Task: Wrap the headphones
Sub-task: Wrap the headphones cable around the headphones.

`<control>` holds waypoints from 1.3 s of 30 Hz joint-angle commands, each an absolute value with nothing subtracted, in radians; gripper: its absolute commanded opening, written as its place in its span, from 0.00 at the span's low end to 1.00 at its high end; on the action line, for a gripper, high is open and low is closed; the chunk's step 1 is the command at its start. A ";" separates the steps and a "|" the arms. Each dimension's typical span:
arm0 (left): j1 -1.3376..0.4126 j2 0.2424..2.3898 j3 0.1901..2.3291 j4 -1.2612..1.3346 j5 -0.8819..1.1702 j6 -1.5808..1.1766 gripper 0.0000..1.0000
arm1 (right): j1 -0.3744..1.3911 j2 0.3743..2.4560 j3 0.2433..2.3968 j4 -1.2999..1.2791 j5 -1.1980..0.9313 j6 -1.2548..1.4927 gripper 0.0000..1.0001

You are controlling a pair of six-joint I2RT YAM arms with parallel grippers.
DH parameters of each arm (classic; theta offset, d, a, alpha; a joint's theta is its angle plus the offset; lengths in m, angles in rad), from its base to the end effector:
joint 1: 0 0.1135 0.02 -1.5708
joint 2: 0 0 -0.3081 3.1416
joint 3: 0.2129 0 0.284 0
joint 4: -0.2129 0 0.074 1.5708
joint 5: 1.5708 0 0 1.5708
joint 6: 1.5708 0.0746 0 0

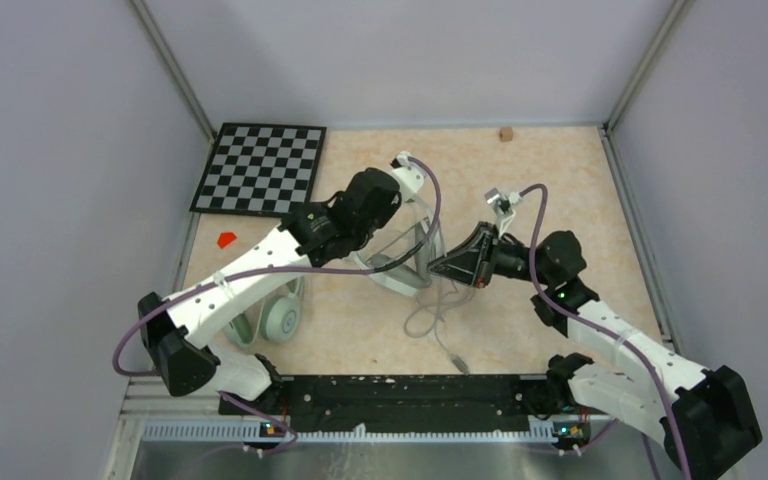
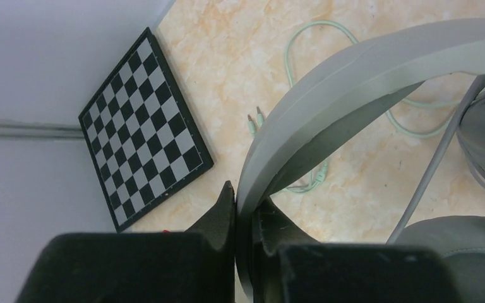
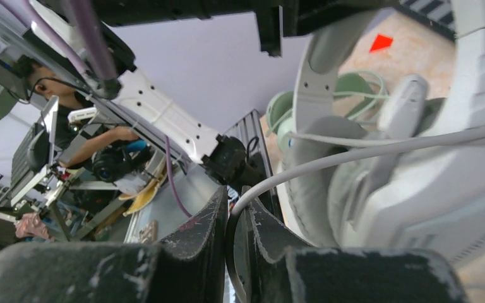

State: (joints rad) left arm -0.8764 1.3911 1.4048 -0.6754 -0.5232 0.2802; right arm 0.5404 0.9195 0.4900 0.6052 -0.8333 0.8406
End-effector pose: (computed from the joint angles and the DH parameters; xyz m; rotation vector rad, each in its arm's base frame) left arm 0.2533 -0.2459 0.3953 0.9280 1.9299 0.2387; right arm 0.1713 0.1671 0.3192 -0.5602 1.6055 1.6557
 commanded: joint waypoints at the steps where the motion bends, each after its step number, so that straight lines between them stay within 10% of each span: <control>1: -0.861 1.407 1.490 -0.648 -0.676 0.067 0.00 | 0.553 0.901 0.503 0.792 -0.860 0.888 0.13; 39: -0.859 1.206 1.406 -0.409 -0.569 -0.633 0.00 | 0.868 0.825 0.516 0.484 -0.327 0.409 0.12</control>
